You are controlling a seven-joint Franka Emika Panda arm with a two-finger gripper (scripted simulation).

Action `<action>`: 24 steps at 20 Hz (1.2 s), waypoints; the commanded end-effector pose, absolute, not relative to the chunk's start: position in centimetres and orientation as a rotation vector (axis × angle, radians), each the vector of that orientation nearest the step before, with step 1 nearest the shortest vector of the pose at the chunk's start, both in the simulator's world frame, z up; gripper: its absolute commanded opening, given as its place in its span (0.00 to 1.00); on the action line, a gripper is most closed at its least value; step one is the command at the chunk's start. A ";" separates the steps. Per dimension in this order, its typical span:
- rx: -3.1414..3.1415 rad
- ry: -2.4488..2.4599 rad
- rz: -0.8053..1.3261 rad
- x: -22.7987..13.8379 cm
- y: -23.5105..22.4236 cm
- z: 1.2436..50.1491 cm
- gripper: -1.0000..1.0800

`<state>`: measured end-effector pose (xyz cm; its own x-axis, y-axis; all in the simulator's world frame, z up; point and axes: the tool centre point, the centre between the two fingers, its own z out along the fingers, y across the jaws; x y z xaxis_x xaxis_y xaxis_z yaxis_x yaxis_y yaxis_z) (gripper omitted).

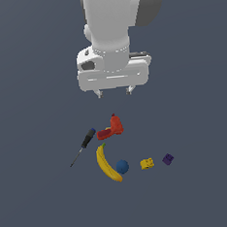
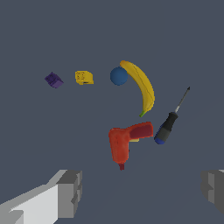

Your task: Pick up a designated object from a clutter of objects.

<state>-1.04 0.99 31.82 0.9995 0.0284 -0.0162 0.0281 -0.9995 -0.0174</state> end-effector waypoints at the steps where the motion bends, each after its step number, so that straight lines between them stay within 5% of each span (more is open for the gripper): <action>1: -3.124 -0.044 0.026 -1.0 1.0 31.8 0.96; 24: -3.142 0.021 0.005 1.7 -2.1 30.0 0.96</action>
<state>1.22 -2.17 30.48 0.9999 -0.0127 -0.0029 -0.0127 -0.9999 0.0002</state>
